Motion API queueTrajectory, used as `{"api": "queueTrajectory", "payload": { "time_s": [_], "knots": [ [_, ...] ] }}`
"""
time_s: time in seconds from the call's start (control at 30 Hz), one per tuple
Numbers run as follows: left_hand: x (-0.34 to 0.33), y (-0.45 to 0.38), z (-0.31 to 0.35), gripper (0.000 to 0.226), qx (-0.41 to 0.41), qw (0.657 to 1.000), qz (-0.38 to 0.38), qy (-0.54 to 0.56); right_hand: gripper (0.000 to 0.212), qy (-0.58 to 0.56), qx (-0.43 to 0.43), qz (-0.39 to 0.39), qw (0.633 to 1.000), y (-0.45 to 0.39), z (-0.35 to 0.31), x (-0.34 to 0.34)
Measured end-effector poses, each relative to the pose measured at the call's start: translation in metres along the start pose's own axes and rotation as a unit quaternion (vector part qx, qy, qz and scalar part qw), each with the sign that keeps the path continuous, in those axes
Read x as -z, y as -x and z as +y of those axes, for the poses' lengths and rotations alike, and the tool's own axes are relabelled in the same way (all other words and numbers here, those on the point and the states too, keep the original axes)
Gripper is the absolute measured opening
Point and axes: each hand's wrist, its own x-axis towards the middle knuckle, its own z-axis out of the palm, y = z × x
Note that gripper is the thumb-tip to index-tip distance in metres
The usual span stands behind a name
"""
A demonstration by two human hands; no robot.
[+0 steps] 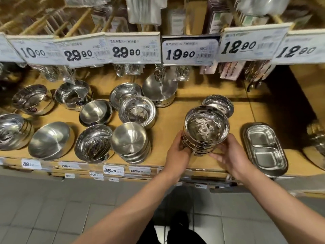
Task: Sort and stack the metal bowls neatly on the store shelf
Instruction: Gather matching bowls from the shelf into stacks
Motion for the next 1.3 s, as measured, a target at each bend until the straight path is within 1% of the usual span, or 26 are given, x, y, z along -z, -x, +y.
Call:
{"api": "queueTrajectory", "payload": {
  "time_s": [0.17, 0.3, 0.37, 0.47, 0.5, 0.57, 0.67, 0.73, 0.8, 0.83, 0.93, 1.0, 1.13, 1.3],
  "knots": [
    [-0.011, 0.002, 0.000, 0.054, 0.014, 1.000, 0.008, 0.002, 0.031, -0.001, 0.000, -0.002, 1.000, 0.004, 0.001, 0.014],
    [-0.004, 0.004, 0.001, 0.052, 0.024, 1.000, -0.007, 0.002, 0.031, -0.015, -0.003, 0.000, 1.000, 0.005, 0.003, 0.016],
    [0.005, 0.008, 0.000, 0.052, 0.054, 0.999, -0.005, 0.002, 0.030, -0.047, -0.014, 0.028, 0.998, 0.005, 0.008, 0.017],
    [0.034, 0.024, -0.007, 0.040, 0.108, 0.994, -0.003, -0.015, 0.035, -0.084, -0.052, 0.085, 0.991, 0.021, 0.031, 0.017],
    [0.048, 0.032, -0.011, 0.037, 0.124, 0.992, 0.003, -0.015, 0.038, -0.081, -0.066, 0.079, 0.991, 0.032, 0.043, 0.015],
    [0.079, 0.049, -0.019, 0.033, 0.158, 0.987, 0.037, -0.004, 0.040, -0.065, -0.096, 0.031, 0.993, 0.054, 0.065, 0.005],
    [0.129, 0.068, -0.026, 0.028, 0.181, 0.975, 0.128, 0.006, 0.035, -0.034, -0.134, -0.040, 0.990, 0.065, 0.073, -0.027],
    [0.156, 0.071, -0.027, 0.023, 0.165, 0.968, 0.188, 0.020, 0.032, -0.015, -0.122, -0.083, 0.989, 0.060, 0.066, -0.055],
    [0.172, 0.068, -0.022, 0.017, 0.124, 0.968, 0.216, 0.018, 0.032, 0.021, -0.093, -0.117, 0.989, 0.051, 0.056, -0.085],
    [0.175, 0.067, -0.017, 0.016, 0.102, 0.970, 0.222, 0.008, 0.035, 0.042, -0.081, -0.126, 0.988, 0.046, 0.052, -0.098],
    [0.175, 0.057, -0.007, 0.036, 0.064, 0.974, 0.214, -0.025, 0.049, 0.069, -0.068, -0.137, 0.986, 0.033, 0.044, -0.134],
    [0.171, 0.050, -0.004, 0.041, 0.045, 0.977, 0.206, -0.023, 0.053, 0.072, -0.069, -0.145, 0.984, 0.029, 0.043, -0.149],
    [0.167, 0.044, -0.004, 0.047, 0.037, 0.978, 0.204, 0.001, 0.046, 0.079, -0.064, -0.156, 0.982, 0.027, 0.050, -0.164],
    [0.170, 0.048, -0.003, 0.046, 0.034, 0.982, 0.187, -0.013, 0.045, 0.070, -0.063, -0.130, 0.987, 0.025, 0.053, -0.159]
  ]
}}
